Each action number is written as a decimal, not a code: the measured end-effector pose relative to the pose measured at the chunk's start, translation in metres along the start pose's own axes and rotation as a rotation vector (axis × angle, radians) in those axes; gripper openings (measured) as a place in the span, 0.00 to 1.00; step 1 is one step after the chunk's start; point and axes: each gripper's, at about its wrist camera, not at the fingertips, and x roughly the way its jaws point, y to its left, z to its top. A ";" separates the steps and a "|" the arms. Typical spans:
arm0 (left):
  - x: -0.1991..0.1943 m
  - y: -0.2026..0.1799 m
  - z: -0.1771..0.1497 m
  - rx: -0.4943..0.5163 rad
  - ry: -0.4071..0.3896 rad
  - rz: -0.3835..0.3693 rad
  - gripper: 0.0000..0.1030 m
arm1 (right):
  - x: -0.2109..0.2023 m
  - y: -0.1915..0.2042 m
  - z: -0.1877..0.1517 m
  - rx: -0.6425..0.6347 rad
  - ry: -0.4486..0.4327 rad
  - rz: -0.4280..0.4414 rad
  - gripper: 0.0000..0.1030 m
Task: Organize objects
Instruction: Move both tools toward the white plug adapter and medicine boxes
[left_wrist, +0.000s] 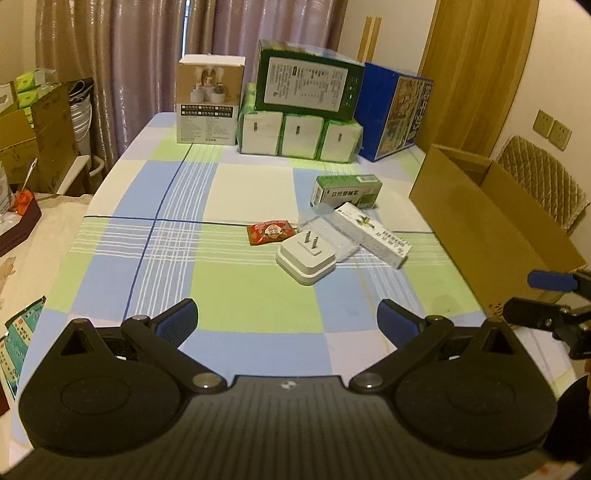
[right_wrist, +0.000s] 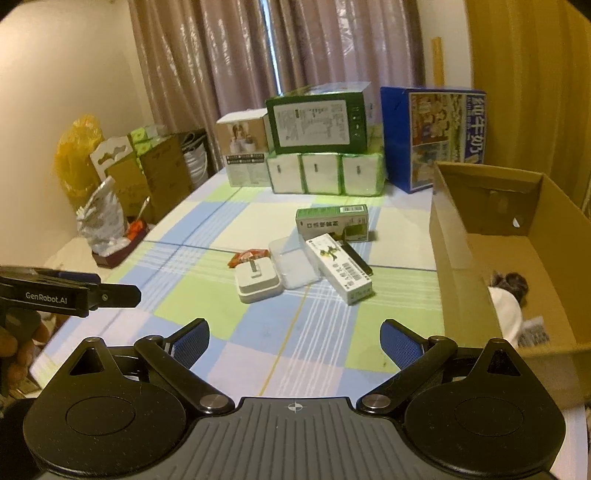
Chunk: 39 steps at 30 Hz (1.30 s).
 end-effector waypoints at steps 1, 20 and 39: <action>0.006 0.001 0.001 0.009 0.003 -0.001 0.98 | 0.006 -0.001 0.001 -0.009 0.005 -0.001 0.94; 0.139 -0.015 0.035 0.440 0.052 -0.127 0.86 | 0.137 -0.047 0.020 -0.124 0.125 -0.035 0.88; 0.200 -0.025 0.042 0.514 0.116 -0.179 0.62 | 0.208 -0.056 0.030 -0.228 0.203 -0.054 0.55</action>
